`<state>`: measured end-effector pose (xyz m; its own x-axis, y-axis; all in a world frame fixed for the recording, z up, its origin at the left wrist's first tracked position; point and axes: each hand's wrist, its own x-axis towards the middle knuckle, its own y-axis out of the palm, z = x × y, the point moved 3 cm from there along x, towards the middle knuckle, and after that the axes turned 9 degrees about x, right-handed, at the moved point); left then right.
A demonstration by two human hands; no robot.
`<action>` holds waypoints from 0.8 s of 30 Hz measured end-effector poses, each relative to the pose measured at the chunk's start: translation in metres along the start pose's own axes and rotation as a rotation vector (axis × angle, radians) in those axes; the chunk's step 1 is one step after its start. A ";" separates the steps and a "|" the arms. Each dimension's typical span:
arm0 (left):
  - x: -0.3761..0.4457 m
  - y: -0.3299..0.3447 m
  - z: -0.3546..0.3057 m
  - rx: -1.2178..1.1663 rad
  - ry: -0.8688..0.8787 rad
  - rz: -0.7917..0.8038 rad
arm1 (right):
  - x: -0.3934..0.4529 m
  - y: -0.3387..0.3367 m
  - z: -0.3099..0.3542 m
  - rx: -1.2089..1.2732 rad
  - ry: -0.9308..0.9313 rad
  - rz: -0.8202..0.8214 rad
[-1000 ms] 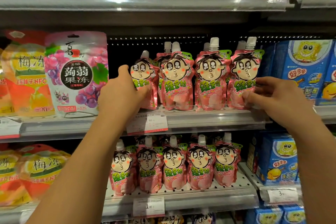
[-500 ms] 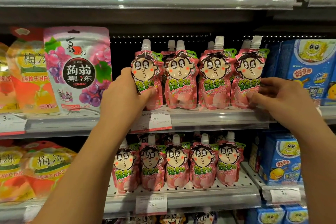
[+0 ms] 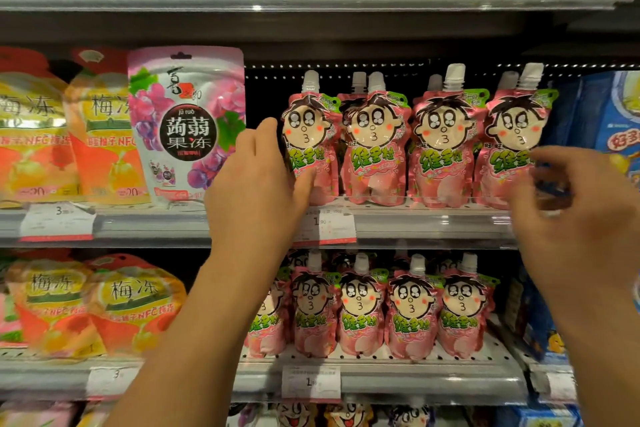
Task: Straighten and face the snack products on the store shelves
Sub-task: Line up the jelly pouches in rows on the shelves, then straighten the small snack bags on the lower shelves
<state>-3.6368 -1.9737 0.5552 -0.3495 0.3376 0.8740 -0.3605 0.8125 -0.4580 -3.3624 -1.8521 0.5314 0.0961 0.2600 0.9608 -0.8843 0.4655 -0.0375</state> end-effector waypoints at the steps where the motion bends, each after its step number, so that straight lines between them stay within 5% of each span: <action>1: -0.005 -0.004 0.001 -0.010 0.025 -0.036 | -0.003 0.007 0.010 0.041 -0.078 0.028; 5: -0.024 -0.013 0.022 -0.074 0.141 -0.169 | -0.016 0.040 0.055 0.160 -0.249 0.192; 12: -0.058 -0.005 0.094 -0.042 0.061 -0.184 | -0.027 0.104 0.120 0.373 -0.234 0.428; 24: -0.092 0.022 0.195 0.058 0.018 0.021 | -0.010 0.172 0.199 0.330 0.049 0.507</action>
<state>-3.7810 -2.0795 0.4330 -0.3424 0.3628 0.8667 -0.4029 0.7767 -0.4843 -3.6066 -1.9433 0.5698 -0.3604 0.4230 0.8314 -0.9195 -0.0114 -0.3928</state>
